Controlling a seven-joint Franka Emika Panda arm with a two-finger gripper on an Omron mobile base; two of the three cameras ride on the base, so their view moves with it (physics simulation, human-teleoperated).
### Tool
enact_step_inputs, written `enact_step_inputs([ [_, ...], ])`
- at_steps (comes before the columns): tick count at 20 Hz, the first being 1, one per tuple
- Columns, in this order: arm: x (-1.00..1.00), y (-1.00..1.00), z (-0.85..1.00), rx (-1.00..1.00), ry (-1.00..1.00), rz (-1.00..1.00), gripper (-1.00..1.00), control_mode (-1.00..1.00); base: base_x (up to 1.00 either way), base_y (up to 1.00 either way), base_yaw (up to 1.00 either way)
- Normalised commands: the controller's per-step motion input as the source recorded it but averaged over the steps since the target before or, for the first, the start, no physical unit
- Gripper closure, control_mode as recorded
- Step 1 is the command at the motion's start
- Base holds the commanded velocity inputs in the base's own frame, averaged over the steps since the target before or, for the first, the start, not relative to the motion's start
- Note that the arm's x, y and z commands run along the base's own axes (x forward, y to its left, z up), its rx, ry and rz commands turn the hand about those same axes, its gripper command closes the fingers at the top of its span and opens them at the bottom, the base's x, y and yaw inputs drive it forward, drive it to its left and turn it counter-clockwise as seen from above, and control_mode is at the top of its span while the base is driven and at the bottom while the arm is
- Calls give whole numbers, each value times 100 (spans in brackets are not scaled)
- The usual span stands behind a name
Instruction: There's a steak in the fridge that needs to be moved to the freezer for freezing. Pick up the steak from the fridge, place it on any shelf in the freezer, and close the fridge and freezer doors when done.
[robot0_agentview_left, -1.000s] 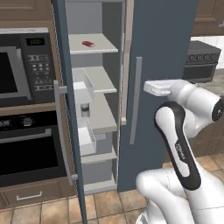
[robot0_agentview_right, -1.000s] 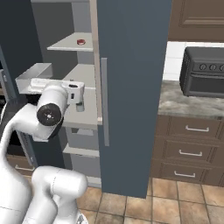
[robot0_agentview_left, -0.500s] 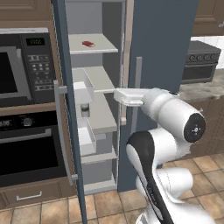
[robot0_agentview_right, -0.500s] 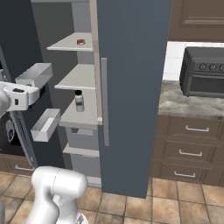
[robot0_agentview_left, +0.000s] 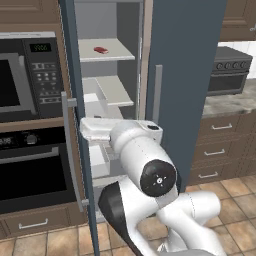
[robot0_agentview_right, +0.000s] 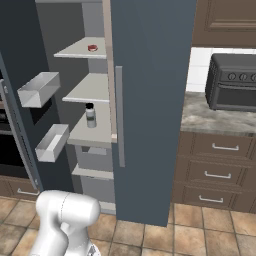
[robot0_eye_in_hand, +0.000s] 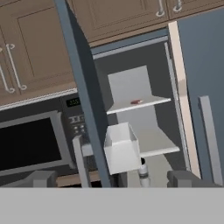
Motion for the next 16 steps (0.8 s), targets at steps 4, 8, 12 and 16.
enact_step_inputs([
  [4,0,100,-42,0,0,-10,-100,-100,0,0,0],
  [8,7,71,-43,0,0,-10,-100,-100,0,0,0],
  [12,37,20,-59,1,0,-1,-100,-100,0,0,0],
  [16,37,7,-73,0,-4,-1,-100,-100,0,0,0],
])
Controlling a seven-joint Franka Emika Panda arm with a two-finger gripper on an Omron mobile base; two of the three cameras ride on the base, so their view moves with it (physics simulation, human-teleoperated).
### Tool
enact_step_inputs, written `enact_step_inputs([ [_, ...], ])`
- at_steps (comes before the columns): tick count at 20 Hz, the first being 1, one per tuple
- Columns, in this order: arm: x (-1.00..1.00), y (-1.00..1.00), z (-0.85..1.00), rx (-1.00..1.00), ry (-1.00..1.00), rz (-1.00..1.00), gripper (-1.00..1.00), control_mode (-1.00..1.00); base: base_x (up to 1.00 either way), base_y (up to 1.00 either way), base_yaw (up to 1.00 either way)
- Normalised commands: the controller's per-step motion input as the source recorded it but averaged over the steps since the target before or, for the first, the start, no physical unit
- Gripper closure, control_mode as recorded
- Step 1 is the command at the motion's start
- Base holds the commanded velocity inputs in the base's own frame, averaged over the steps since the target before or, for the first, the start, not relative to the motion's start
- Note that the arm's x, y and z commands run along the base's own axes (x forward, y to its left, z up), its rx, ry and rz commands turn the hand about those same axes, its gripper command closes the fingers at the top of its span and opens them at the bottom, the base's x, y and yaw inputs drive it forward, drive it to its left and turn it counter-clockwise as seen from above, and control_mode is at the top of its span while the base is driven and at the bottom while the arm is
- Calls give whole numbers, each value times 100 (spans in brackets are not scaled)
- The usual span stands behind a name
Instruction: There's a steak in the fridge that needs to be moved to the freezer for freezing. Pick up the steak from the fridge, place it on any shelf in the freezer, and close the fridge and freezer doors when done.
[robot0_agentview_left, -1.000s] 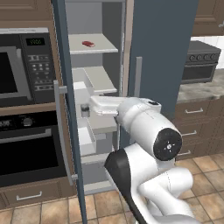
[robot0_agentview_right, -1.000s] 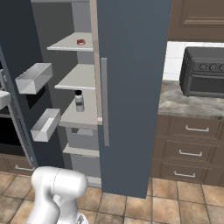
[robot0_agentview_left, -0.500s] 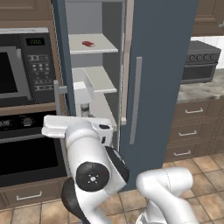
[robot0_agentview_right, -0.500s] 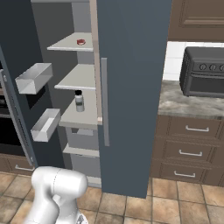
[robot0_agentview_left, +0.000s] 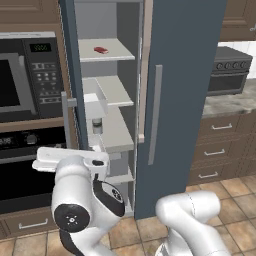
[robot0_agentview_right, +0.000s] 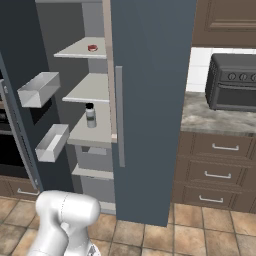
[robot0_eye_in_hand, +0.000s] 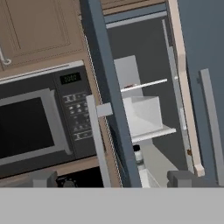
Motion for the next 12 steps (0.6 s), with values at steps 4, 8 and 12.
enact_step_inputs([
  [4,65,19,-76,0,-10,-1,-100,-100,0,0,0],
  [8,51,32,-63,0,-1,-8,-100,-100,0,0,0],
  [12,29,65,-55,0,0,-16,-100,-100,0,0,0],
])
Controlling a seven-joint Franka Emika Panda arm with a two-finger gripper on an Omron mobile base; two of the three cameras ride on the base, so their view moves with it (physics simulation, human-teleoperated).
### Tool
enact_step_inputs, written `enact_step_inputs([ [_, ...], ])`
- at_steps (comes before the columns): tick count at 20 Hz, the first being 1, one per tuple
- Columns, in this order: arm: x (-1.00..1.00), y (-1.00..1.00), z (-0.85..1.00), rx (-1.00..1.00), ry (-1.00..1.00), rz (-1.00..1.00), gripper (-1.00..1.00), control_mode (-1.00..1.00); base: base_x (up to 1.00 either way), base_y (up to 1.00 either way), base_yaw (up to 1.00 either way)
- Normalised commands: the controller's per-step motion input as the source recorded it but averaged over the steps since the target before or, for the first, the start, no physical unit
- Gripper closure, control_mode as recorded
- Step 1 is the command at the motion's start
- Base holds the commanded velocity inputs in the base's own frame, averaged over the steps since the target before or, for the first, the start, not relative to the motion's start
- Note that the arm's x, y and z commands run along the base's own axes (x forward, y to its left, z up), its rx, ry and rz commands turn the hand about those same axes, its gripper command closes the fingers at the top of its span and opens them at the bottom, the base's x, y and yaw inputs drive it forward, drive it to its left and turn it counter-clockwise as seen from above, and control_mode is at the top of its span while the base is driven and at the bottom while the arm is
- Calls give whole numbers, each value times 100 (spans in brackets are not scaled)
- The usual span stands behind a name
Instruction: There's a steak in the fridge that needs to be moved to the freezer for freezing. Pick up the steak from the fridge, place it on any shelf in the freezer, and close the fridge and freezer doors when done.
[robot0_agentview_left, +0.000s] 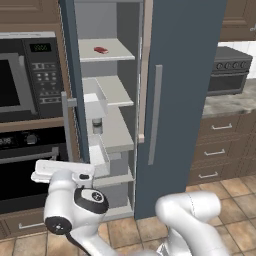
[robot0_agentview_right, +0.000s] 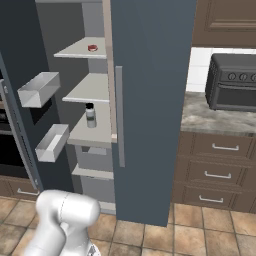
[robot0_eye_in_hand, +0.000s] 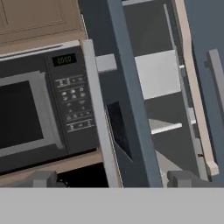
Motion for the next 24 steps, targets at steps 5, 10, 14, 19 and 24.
enact_step_inputs([
  [5,8,59,-36,0,0,-12,-100,-100,0,0,0],
  [10,57,8,-26,0,2,-6,-100,-100,0,0,0],
  [14,43,0,-29,0,5,-6,-100,-100,0,0,0],
  [19,18,1,-20,0,0,-19,-100,-100,0,0,0],
  [24,4,0,-5,0,0,-27,-100,-100,0,0,0],
])
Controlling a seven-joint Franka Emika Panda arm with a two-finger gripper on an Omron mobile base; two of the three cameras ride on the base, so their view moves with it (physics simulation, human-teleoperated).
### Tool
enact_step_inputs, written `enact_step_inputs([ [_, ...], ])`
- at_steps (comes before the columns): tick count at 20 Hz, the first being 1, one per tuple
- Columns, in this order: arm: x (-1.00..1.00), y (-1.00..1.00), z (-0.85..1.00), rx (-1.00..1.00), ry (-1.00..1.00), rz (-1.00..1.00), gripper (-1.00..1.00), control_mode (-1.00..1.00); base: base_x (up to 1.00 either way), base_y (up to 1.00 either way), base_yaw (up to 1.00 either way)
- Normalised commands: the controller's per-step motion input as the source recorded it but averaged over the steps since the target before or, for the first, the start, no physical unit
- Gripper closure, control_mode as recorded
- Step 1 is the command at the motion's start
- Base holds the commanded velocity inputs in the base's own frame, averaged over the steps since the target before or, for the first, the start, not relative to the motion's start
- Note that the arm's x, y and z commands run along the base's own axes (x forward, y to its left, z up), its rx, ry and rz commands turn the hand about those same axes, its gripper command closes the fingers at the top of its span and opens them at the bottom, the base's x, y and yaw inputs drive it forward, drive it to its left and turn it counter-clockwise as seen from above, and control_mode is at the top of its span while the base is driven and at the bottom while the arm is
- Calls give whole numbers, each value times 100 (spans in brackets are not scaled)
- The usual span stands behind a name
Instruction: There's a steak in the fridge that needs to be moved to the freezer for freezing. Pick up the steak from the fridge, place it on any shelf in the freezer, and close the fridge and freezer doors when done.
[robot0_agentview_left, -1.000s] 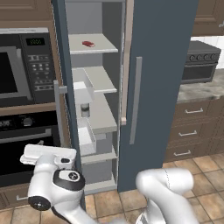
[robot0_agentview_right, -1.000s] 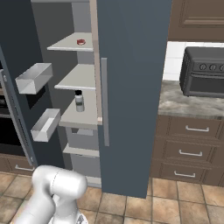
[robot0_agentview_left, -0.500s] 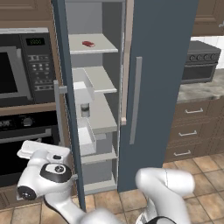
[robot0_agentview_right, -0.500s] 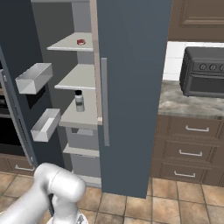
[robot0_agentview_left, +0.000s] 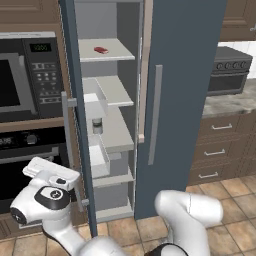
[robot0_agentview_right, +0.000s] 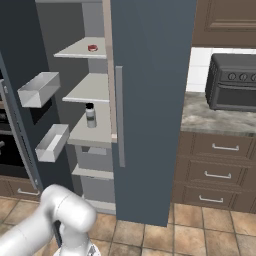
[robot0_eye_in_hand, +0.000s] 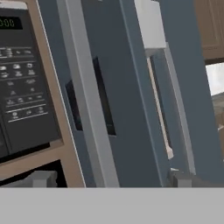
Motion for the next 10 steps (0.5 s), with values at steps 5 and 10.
enact_step_inputs([
  [5,18,0,-2,0,9,-23,-100,-100,0,0,0],
  [10,63,1,-6,0,16,-7,-100,-100,0,0,0],
])
